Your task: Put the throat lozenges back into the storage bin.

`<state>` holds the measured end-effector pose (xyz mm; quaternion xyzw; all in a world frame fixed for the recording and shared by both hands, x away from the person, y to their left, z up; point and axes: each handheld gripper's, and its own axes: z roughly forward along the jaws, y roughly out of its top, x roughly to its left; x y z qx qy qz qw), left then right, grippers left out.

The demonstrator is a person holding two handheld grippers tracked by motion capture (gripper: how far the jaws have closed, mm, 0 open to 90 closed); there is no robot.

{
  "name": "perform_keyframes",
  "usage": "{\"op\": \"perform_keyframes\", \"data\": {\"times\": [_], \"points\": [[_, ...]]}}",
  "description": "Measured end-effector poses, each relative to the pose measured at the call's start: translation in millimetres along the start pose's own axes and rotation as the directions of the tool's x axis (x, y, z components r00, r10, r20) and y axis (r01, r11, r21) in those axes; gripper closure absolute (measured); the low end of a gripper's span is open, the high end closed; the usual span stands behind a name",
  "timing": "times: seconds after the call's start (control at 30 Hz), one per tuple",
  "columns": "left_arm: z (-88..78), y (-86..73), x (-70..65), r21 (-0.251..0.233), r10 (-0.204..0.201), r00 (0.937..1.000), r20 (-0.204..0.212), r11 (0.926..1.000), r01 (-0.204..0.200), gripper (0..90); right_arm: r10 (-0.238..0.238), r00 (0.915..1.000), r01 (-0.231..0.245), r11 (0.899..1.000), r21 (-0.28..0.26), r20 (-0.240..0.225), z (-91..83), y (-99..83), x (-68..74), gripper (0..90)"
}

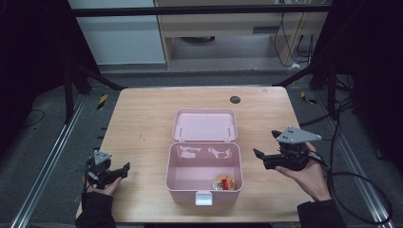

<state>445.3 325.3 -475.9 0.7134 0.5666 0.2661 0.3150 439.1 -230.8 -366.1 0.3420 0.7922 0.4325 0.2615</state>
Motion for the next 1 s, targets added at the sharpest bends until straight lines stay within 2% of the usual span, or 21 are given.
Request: {"op": "perform_keyframes", "data": {"times": [0.13,0.23,0.43,0.53,0.57,0.7,0.77,0.8,0.83,0.87,0.97,1.0], "points": [[-0.1,-0.2,-0.4,-0.006,0.003,1.0,0.002,1.0,-0.003,22.7,0.037,0.9989,-0.037,0.999,-0.009,0.028,0.8,-14.9,-3.7,13.6],[-0.6,-0.2,-0.4,-0.01,0.003,1.0,0.002,0.9999,-0.003,22.8,0.092,0.9934,-0.09,0.996,-0.025,0.069,2.4,-28.8,-7.8,11.6],[-0.6,-0.3,-0.4,-0.011,0.003,1.0,0.001,0.9999,-0.003,22.8,0.184,0.973,-0.176,0.982,-0.067,0.14,4.2,-50.0,-18.1,10.2],[-0.6,-0.3,-0.3,-0.012,0.003,1.0,0.001,0.9999,-0.003,22.8,0.214,0.9635,-0.207,0.977,-0.06,0.161,5.2,-59.6,-24.2,9.8],[-0.6,-0.3,-0.4,-0.011,0.003,1.0,0.001,0.9999,-0.003,22.8,0.214,0.9635,-0.207,0.977,-0.06,0.161,5.2,-59.6,-24.2,9.8],[-0.7,-0.4,-1.4,-0.01,0.006,1.0,0.002,0.9999,-0.006,22.8,0.236,0.9509,-0.23,0.972,-0.055,0.2,8.5,-73.5,-31.1,9.8],[-0.5,-0.4,-2.0,-0.011,0.009,1.0,0.002,0.9999,-0.009,22.8,0.232,0.9467,-0.229,0.973,-0.04,0.224,11.1,-80.4,-34.0,9.8],[-0.3,-0.4,-2.2,-0.011,0.01,0.9999,0.003,0.9999,-0.01,22.8,0.24,0.9405,-0.241,0.97,-0.029,0.24,13.0,-86.5,-36.5,9.2],[-0.2,-0.4,-2.3,-0.011,0.011,0.9999,0.002,0.9999,-0.011,22.8,0.24,0.9405,-0.241,0.97,-0.029,0.24,13.0,-86.5,-36.5,9.2],[0.1,-0.5,-2.3,-0.01,0.013,0.9999,0.001,0.9999,-0.013,22.8,0.245,0.9333,-0.249,0.968,-0.018,0.262,13.9,-91.7,-39.2,9.0],[0.2,-0.5,-2.3,-0.009,0.014,0.9999,0.0,0.9999,-0.014,22.8,0.252,0.9274,-0.257,0.966,-0.018,0.277,14.0,-96.0,-41.6,8.7],[0.2,-0.4,-2.4,-0.009,0.015,0.9999,-0.001,0.9998,-0.015,22.8,0.261,0.9212,-0.268,0.963,-0.017,0.288,14.2,-99.2,-43.2,8.2]]}}
